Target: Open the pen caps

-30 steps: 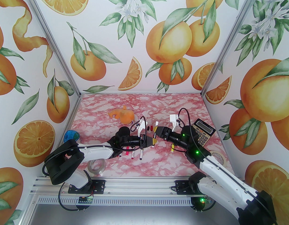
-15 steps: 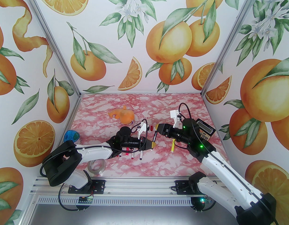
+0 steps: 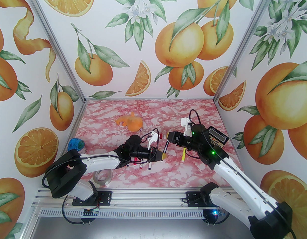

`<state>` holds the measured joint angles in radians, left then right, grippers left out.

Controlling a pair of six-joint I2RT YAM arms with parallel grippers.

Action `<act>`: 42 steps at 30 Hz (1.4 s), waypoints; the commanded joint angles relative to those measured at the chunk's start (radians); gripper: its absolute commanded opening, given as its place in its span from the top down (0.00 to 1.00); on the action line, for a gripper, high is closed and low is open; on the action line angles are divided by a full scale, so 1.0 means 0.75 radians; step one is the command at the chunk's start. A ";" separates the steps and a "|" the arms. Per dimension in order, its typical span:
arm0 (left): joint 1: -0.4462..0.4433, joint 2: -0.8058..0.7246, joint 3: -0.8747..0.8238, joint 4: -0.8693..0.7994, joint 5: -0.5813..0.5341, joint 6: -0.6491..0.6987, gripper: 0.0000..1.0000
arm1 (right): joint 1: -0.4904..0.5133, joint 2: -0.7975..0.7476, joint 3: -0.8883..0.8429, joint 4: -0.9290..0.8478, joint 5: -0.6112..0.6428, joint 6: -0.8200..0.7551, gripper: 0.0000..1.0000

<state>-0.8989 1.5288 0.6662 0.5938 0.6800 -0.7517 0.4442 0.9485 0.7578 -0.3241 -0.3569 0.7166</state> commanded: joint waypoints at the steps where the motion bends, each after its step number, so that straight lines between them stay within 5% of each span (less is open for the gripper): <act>1: -0.011 -0.012 0.058 0.003 0.011 0.028 0.85 | -0.002 0.025 0.033 0.038 -0.058 0.022 0.55; 14: -0.029 0.021 0.077 -0.012 0.021 0.028 0.86 | 0.000 0.039 0.035 0.059 -0.043 0.030 0.60; 31: -0.039 0.023 0.077 -0.006 -0.001 0.017 0.86 | 0.003 0.042 0.015 0.076 -0.055 0.039 0.84; 36: -0.039 0.016 0.075 0.014 -0.028 0.001 0.70 | 0.007 0.032 0.002 0.094 -0.053 0.056 0.87; 42: -0.038 0.092 0.093 0.190 -0.002 -0.091 0.64 | 0.012 0.016 -0.028 0.169 -0.072 0.115 0.87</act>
<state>-0.9241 1.5703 0.7021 0.6453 0.6701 -0.7876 0.4446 0.9794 0.7521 -0.2546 -0.3908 0.7708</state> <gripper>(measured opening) 0.354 0.194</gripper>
